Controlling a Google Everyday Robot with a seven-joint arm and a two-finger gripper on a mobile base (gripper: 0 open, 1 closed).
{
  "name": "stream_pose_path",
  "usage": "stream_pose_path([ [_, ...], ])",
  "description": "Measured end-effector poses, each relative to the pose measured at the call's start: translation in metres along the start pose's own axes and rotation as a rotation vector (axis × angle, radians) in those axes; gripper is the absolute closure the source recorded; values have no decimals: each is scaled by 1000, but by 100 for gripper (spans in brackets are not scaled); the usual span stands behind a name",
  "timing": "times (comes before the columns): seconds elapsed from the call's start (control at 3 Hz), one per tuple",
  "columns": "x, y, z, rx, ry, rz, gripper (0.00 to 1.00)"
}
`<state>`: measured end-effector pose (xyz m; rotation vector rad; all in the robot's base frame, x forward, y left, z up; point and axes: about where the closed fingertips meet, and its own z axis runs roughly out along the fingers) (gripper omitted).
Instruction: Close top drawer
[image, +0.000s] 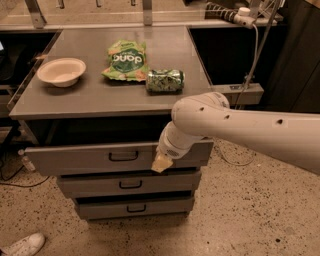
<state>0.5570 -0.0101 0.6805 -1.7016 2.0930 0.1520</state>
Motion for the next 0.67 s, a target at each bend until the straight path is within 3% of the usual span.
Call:
stream_pose_path([
  [0.33, 0, 0, 0, 0, 0, 0, 0],
  [0.67, 0, 0, 0, 0, 0, 0, 0],
])
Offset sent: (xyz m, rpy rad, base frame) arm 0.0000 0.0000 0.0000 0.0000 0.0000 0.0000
